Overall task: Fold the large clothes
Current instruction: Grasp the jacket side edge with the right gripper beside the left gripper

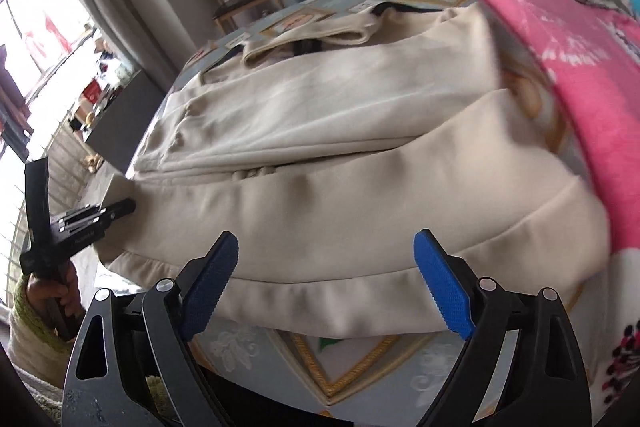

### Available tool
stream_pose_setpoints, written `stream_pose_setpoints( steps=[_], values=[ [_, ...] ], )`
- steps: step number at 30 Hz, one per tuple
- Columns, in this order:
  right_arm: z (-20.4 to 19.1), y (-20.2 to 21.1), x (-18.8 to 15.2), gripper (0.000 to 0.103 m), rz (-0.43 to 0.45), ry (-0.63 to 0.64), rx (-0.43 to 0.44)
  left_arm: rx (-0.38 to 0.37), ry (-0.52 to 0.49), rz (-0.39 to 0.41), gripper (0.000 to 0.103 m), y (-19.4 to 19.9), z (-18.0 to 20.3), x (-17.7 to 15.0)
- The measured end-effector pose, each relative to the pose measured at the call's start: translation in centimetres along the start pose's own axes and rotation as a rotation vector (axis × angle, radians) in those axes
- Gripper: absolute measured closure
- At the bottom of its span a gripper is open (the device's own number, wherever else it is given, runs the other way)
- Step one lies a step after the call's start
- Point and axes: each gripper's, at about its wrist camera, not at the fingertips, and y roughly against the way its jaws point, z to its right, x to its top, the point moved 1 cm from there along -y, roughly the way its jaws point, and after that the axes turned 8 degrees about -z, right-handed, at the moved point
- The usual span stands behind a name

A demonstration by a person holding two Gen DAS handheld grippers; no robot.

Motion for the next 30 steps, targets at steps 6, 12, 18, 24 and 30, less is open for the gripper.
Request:
stream_pose_setpoints(
  steps=[6,12,18,24,30],
  values=[
    [7.4,3.1,3.0,0.026,0.080,-0.134,-0.025,0.042,-0.012,-0.003,0.091,-0.2,0.4,-0.1],
    [11.4,0.9,7.2,0.035,0.026,-0.229,0.091,0.038,0.021,-0.016,0.091,-0.4,0.4,0.1],
    [14.7,-2.3,8.4,0.042,-0.071,-0.396,0.278,0.030,0.043,-0.027,0.091,-0.5,0.3,0.2],
    [15.3,-1.7,6.3,0.044,-0.100,-0.417,0.317,0.043,0.032,-0.033,0.091,-0.5,0.5,0.2],
    [15.0,-1.7,6.4,0.042,-0.141,-0.397,0.334,0.033,0.041,-0.033,0.091,-0.6,0.4,0.2]
  ],
)
